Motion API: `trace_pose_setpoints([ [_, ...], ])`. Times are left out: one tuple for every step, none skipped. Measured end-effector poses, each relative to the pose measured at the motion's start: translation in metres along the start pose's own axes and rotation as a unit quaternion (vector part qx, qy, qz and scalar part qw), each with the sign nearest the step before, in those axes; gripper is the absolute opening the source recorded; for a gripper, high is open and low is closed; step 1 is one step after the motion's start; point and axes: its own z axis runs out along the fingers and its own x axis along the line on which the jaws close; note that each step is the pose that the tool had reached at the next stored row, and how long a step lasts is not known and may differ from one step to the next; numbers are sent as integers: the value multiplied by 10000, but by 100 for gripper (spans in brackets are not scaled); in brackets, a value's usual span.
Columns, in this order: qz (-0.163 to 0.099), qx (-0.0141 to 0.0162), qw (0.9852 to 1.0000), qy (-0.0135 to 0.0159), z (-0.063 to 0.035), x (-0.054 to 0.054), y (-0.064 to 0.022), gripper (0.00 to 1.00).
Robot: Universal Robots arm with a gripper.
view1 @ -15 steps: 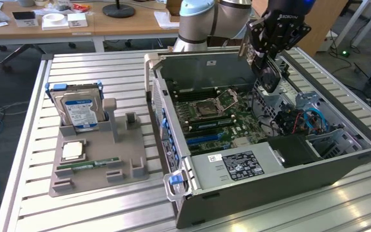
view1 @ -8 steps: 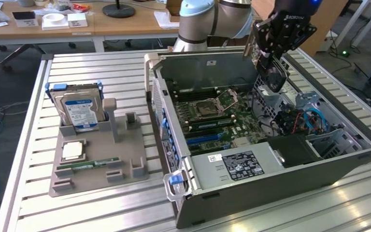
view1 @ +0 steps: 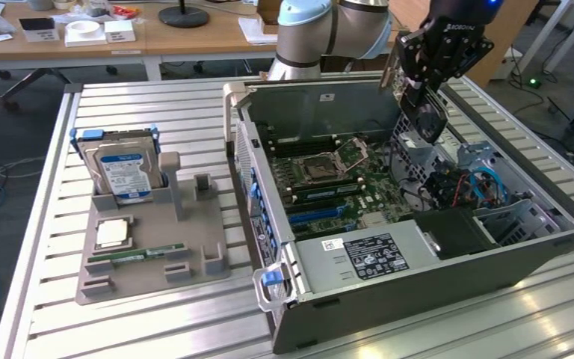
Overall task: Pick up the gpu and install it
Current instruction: 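Insert the gpu into the slot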
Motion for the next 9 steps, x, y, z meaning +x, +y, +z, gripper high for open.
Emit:
trace_pose_setpoints([
  [0,0,10000,0,0,0,0,27],
  [0,0,10000,0,0,0,0,27],
  [0,0,10000,0,0,0,0,27],
  [0,0,10000,0,0,0,0,27],
  [0,0,10000,0,0,0,0,27],
  [0,0,10000,0,0,0,0,27],
  [0,0,10000,0,0,0,0,27],
  [-1,0,10000,0,0,0,0,27],
  [-5,0,10000,0,0,0,0,27],
])
